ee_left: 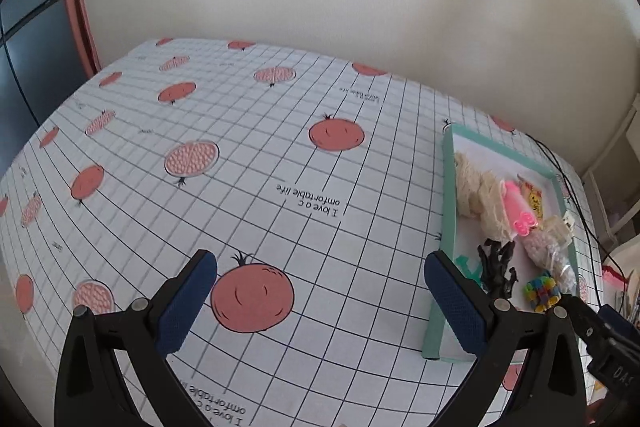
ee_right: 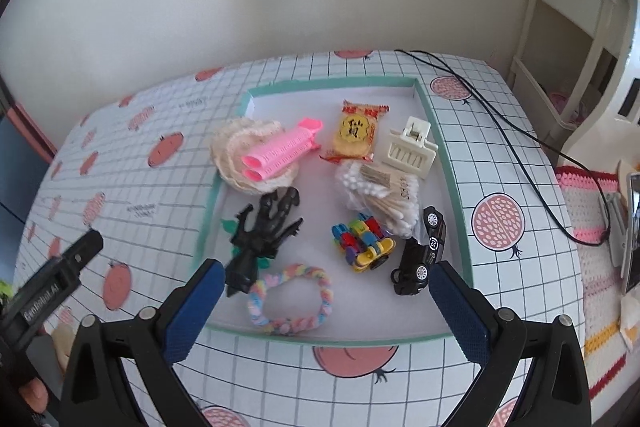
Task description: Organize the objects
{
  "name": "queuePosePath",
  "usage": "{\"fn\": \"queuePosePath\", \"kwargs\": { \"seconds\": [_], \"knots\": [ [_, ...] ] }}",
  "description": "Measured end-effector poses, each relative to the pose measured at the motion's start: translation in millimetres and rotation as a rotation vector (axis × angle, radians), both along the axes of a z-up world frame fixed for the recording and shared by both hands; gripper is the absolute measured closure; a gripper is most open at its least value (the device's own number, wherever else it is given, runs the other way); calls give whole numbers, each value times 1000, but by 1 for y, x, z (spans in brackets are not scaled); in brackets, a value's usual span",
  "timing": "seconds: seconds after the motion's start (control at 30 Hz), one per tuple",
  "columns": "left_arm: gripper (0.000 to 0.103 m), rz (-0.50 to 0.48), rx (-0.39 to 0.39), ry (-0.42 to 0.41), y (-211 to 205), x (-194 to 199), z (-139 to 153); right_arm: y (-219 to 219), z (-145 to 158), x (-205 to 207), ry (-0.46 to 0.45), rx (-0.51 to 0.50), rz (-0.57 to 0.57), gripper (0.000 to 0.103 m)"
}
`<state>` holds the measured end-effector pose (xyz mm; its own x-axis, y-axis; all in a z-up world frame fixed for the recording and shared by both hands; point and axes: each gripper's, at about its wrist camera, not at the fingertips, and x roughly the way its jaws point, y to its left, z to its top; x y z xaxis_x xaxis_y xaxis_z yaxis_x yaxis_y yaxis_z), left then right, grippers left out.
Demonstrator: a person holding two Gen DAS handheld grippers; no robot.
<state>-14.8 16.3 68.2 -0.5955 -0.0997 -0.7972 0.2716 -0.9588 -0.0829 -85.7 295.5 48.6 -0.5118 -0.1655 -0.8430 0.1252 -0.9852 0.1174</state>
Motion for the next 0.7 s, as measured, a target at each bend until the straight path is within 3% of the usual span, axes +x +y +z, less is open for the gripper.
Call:
{"fn": "queuePosePath", "kwargs": {
  "seconds": [0.33, 0.7],
  "knots": [
    [0, -77, -15, 16, -5, 9, 10, -11, 8, 16, 18, -5, 16, 0],
    [0, -159, -46, 76, -19, 30, -5, -24, -17, 30, 1, -33, 58, 0]
  ]
}}
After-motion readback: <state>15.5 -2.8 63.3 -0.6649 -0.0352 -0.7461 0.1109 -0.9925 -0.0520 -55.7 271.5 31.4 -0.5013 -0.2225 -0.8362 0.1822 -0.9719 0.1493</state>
